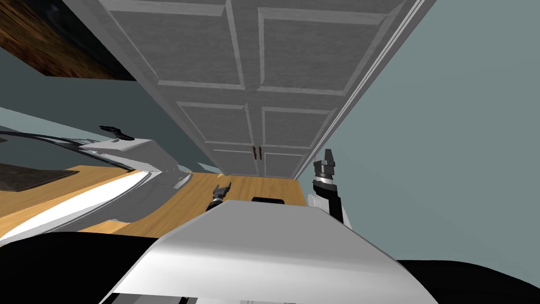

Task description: Pull the door open

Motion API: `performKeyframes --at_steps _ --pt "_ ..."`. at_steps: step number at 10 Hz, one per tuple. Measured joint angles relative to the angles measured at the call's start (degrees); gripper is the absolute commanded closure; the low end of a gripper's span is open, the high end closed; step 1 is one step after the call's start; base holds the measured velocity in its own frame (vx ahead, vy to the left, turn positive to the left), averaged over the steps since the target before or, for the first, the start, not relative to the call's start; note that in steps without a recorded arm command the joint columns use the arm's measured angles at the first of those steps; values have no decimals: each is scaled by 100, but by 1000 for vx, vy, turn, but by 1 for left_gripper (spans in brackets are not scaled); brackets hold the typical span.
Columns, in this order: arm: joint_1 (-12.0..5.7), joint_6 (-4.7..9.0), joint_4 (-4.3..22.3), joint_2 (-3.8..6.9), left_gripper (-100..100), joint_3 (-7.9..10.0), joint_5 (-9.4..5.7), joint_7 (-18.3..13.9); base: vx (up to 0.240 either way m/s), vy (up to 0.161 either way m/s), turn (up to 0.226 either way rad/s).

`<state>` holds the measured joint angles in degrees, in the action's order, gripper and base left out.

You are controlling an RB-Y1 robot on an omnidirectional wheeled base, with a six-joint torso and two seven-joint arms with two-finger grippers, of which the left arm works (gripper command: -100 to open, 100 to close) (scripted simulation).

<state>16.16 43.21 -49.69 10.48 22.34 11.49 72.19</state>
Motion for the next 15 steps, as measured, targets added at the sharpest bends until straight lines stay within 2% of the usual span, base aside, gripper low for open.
performKeyframes --at_steps 1,2,5,6,7,9,10,14,15 --pt "11 -46 80 62 -100 96 -39 12 -82 16 -4" --pt "151 -102 -24 52 -100 179 -69 30 -44 16 -4" --pt "195 -17 204 174 -100 366 -157 43 39 13 -87" --pt "169 -33 219 172 -100 435 -190 69 164 19 -130" --pt "128 -53 212 160 -100 460 -205 88 185 -4 -127" --pt "-68 17 373 158 -100 466 -220 121 177 25 -121" --pt "-105 19 337 150 -100 440 -217 103 185 10 -123" --pt "-419 49 273 -43 -100 294 -175 155 202 -6 -127" --pt "-527 102 340 -68 -100 256 -167 166 129 23 -15"
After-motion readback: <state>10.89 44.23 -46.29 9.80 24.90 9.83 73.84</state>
